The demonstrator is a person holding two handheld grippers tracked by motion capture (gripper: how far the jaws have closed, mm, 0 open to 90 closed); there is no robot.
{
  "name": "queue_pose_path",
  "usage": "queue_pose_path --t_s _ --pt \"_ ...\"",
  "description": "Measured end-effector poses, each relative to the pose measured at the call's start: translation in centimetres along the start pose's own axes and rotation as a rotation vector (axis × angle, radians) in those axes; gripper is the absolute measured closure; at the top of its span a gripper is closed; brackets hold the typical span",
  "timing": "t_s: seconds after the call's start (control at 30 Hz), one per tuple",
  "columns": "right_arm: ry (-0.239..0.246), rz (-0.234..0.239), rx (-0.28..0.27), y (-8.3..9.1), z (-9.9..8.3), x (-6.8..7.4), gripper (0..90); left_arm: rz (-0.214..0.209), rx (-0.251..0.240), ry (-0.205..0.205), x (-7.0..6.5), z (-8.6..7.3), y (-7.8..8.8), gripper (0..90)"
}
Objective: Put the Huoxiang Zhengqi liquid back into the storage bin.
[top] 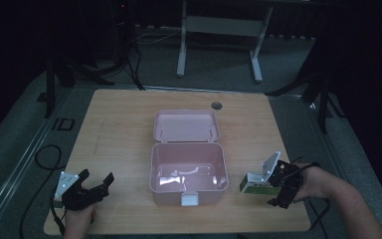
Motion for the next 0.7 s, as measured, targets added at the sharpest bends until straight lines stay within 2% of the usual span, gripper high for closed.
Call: queue_pose_path --t_s 0.07,0.17,0.27,0.33,0.57,0.7 --pt "-0.007 -0.013 -0.006 0.4 0.1 -0.9 13.7 0.0 0.001 -0.003 0.0 0.0 0.0 2.3" --pt "-0.008 -0.008 -0.001 0.6 0.0 -1.6 13.9 -0.001 0.001 -0.001 0.0 0.0 0.0 2.3" --pt "0.031 0.008 -0.014 0.5 -0.1 -2.0 16.1 -0.009 0.003 -0.003 -0.2 0.0 -0.1 2.3" --pt "0.039 0.015 -0.012 0.2 -0.1 -2.3 16.5 -0.015 -0.001 -0.018 -0.5 0.0 -0.1 2.3" --pt "0.054 0.031 0.031 -0.9 -0.1 -3.4 22.4 -0.012 0.001 -0.022 -0.5 0.0 -0.2 2.3" --pt "0.061 0.034 0.043 -1.1 -0.1 -3.9 29.6 -0.014 0.001 -0.027 -0.6 -0.1 -0.2 2.3"
Point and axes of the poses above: each handheld gripper's, and its own axes: y roughly backward along the jaws, z roughly out of its top, x roughly to its left, the point moved 2 cm from there along -y, roughly forward along the jaws, and after that the axes turned 8 degrees about -x, right-handed, at the moved point
